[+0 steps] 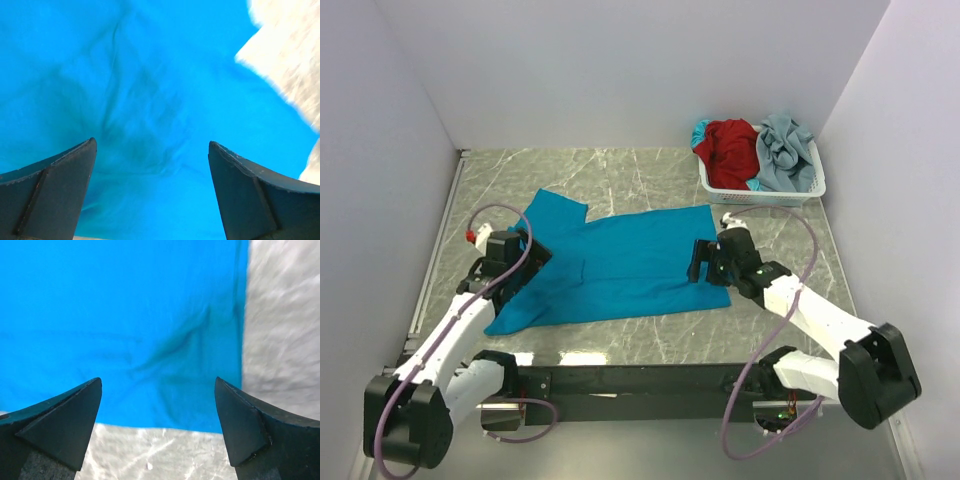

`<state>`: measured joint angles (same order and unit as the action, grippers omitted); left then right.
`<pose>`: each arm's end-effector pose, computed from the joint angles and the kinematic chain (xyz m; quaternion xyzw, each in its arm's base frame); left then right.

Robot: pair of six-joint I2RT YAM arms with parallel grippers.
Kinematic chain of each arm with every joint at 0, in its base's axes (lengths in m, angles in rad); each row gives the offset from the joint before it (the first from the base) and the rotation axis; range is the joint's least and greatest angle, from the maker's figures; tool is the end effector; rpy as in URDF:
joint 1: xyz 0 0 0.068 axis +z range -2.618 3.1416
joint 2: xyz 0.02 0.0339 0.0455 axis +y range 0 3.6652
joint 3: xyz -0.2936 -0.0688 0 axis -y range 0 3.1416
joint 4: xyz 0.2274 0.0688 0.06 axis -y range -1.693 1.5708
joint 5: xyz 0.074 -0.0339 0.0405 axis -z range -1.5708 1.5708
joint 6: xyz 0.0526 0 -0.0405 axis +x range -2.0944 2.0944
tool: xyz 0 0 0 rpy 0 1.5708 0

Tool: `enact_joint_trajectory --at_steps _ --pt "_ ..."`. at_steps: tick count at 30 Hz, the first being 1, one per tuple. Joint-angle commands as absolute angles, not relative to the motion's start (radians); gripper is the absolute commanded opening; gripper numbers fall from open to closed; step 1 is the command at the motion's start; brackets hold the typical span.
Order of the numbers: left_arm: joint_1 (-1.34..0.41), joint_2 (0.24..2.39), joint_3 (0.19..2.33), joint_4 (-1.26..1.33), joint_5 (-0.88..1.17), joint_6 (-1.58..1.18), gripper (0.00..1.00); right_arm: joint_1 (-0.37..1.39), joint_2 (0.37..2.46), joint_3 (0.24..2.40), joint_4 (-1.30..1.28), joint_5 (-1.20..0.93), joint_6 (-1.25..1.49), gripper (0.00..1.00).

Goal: Fold and stack the t-shirts
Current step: Fold the tshirt

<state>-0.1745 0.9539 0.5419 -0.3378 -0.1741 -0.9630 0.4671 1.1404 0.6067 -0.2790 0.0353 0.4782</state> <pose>0.1735 -0.0213 0.2312 -0.3829 0.8300 -0.1469 0.3779 0.1891 0.0933 0.2244 0.0117 0.9288 0.1538 0.3369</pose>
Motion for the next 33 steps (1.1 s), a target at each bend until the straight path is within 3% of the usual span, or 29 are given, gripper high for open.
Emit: enact_joint_trajectory --at_steps 1,4,11,19,29,33 --pt "-0.175 0.951 0.661 -0.325 -0.343 -0.937 0.99 0.468 1.094 0.714 -0.256 0.174 0.479 1.0" --pt "-0.135 1.02 0.802 -0.34 -0.42 -0.907 0.99 0.457 1.098 0.764 -0.209 0.228 0.498 1.0" --pt "0.07 1.38 1.074 -0.207 -0.097 -0.841 0.99 0.385 1.256 0.945 -0.215 0.206 0.503 1.0" --pt "0.08 1.799 1.373 -0.17 0.029 -0.716 0.99 0.357 1.408 1.02 -0.21 0.212 0.488 1.0" --pt "0.095 2.091 1.664 -0.221 0.164 -0.664 0.99 0.339 1.584 1.106 -0.169 0.244 0.494 1.0" --pt "0.08 2.198 1.794 -0.287 0.106 -0.621 0.99 0.337 1.652 1.152 -0.164 0.267 0.508 1.0"
